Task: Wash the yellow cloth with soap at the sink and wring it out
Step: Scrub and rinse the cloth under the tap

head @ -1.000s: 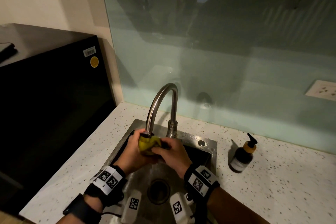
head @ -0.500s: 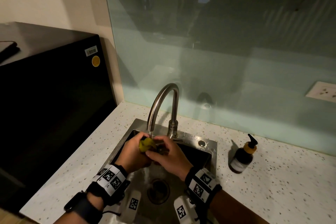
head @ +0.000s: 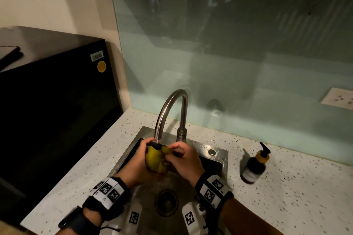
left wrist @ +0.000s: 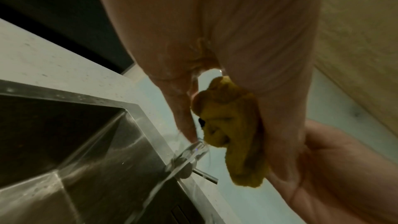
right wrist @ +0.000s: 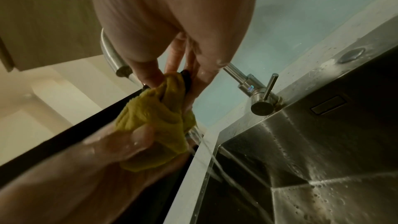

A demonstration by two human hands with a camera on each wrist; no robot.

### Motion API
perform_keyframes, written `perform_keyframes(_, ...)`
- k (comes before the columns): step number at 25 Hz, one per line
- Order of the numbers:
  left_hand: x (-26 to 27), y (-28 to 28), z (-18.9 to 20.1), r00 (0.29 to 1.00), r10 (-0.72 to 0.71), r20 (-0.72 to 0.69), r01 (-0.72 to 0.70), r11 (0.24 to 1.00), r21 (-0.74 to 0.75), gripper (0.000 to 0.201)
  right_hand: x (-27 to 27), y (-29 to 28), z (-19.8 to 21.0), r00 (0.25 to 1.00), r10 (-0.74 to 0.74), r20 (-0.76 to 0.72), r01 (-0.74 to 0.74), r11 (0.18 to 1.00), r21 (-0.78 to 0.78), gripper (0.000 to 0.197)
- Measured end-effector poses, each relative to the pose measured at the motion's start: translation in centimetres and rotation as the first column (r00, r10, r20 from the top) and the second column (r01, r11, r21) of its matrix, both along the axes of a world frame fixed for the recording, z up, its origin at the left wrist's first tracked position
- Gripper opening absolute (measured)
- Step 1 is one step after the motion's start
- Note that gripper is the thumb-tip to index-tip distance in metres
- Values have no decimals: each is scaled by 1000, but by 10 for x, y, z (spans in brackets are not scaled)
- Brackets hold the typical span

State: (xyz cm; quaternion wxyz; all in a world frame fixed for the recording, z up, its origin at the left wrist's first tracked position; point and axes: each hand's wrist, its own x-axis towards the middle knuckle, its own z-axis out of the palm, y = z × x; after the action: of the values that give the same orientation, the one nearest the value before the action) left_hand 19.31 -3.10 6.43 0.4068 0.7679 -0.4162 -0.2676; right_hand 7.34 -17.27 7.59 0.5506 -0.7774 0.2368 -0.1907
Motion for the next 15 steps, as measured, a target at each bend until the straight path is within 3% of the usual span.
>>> perform_keyframes(1, -1, 0, 4, 1000, -13, -20, 13, 1000, -27, 105, -1, -2, 1, 1000, 4, 13, -4, 1000, 13, 16)
perform_keyframes(3, -5, 1, 8, 994, -30, -106, 23, 997, -70, 89, -2, -1, 2, 999, 51, 9, -52, 998, 20, 21)
perform_keyframes(5, -8, -2, 6, 995, 11, -104, -19, 998, -68, 75, -1, 4, -3, 996, 83, -11, -83, 997, 2, 24)
perform_keyframes(9, -3, -10, -3, 985, 169, 46, -170, 985, 33, 49, 2, 11, -6, 997, 75, -29, -71, 991, 114, 32)
perform_keyframes(11, 1, -12, -9, 976, 154, 154, -168, 983, 78, 42, 2, 14, -5, 990, 143, -14, -139, 975, 173, 38)
perform_keyframes(13, 0, -14, -9, 964, 87, 251, -115, 988, 100, 26, 2, 18, -9, 984, 178, -17, -177, 983, 43, 44)
perform_keyframes(15, 0, -15, -10, 958, 55, 283, -86, 991, 99, 24, 3, 20, -11, 989, 146, -10, -146, 986, -77, 42)
